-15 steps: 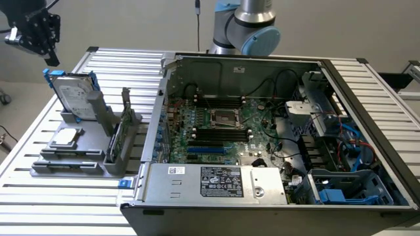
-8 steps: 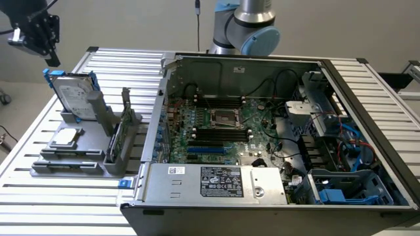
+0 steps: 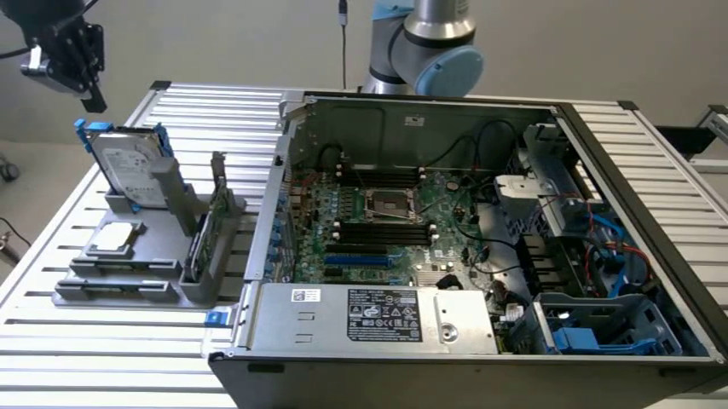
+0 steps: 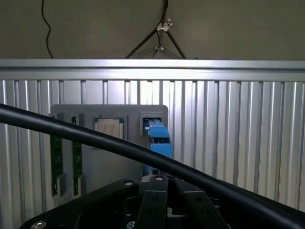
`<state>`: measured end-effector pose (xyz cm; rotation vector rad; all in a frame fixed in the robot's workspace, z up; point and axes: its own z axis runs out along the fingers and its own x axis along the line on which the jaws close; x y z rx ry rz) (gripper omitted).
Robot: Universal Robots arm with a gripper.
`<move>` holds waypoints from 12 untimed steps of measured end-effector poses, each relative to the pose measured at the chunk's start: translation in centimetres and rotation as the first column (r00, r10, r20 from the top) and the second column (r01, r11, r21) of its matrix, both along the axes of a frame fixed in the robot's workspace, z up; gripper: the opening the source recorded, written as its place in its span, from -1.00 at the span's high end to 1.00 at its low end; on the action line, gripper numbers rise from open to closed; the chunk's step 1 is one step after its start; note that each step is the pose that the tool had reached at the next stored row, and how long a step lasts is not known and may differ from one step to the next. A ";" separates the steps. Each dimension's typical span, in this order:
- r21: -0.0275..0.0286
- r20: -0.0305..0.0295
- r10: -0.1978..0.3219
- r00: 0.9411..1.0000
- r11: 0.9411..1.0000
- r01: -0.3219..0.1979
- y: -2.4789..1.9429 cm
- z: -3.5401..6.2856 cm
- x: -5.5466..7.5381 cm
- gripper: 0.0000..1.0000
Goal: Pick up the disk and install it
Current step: 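Pick up the disk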
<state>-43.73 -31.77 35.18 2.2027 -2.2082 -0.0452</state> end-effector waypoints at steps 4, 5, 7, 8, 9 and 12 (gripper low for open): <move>0.000 0.001 0.000 1.000 1.000 0.000 0.09 0.00 -0.4 0.79; 0.000 0.001 0.000 1.000 1.000 0.000 0.09 0.00 -0.4 0.79; 0.000 0.001 0.000 1.000 1.000 0.000 0.09 0.00 -0.4 0.79; 0.000 0.001 0.000 1.000 1.000 0.000 0.09 0.00 -0.4 0.79; 0.000 0.001 0.000 1.000 1.000 0.000 0.07 0.00 -0.4 0.79; 0.000 0.001 0.000 1.000 1.000 0.000 0.04 0.00 -0.4 0.65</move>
